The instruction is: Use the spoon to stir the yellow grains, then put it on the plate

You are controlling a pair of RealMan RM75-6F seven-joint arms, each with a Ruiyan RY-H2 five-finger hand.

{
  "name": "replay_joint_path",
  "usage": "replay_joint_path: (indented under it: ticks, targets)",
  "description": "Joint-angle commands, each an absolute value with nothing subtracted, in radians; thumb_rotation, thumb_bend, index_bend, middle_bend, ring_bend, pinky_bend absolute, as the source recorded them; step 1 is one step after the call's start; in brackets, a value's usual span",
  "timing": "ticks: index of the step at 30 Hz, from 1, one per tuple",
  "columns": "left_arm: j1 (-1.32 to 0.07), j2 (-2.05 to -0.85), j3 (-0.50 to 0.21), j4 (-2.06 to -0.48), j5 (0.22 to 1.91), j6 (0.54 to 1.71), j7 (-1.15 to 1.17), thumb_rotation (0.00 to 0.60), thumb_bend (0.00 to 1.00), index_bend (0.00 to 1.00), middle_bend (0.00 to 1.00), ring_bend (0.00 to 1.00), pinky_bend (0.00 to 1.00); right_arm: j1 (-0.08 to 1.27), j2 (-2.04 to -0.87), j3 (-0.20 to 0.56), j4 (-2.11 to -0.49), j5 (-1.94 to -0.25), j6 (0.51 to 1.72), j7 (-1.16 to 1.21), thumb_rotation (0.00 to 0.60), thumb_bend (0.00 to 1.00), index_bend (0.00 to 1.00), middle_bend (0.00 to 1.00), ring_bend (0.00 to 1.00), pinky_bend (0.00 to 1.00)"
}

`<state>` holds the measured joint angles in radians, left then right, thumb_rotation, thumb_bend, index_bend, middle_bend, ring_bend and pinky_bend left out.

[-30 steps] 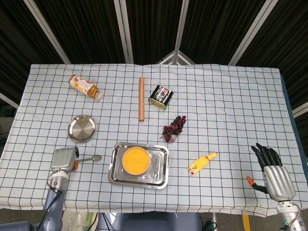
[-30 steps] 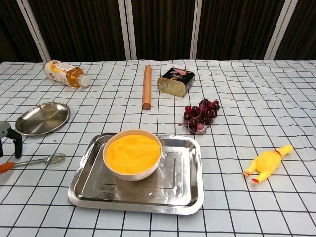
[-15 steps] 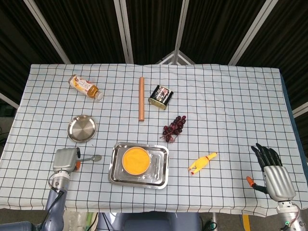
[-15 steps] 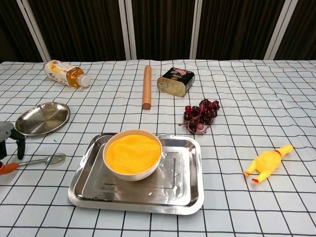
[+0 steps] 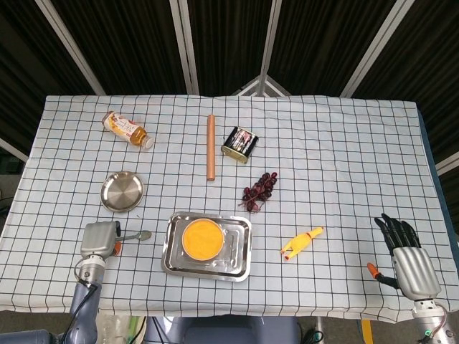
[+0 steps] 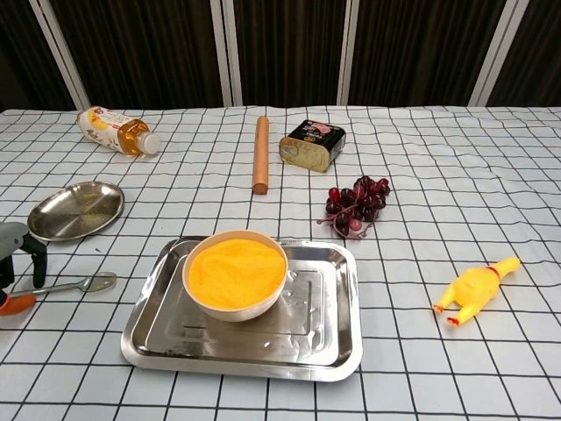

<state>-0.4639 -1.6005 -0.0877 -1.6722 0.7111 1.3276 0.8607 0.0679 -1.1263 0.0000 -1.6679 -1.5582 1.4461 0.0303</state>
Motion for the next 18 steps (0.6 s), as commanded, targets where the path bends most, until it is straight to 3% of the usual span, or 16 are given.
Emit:
replay_joint_path:
  ticks: [1, 18]
  targets:
    - [-0.465, -1.602, -0.088, -1.668, 0.709, 1.329, 0.862, 0.600, 0.49, 0.48, 1.00, 1.00, 1.00, 0.068, -1.126, 0.000, -1.668, -1.558, 1.447, 0.030, 0.600, 0.32, 0.00, 0.00, 0.00, 0.00]
    - [-0.468, -1.611, -0.079, -1.659, 0.714, 1.332, 0.866, 0.600, 0.49, 0.50, 1.00, 1.00, 1.00, 0.067, -1.126, 0.000, -1.669, -1.558, 1.446, 0.028, 0.600, 0.32, 0.00, 0.00, 0.00, 0.00]
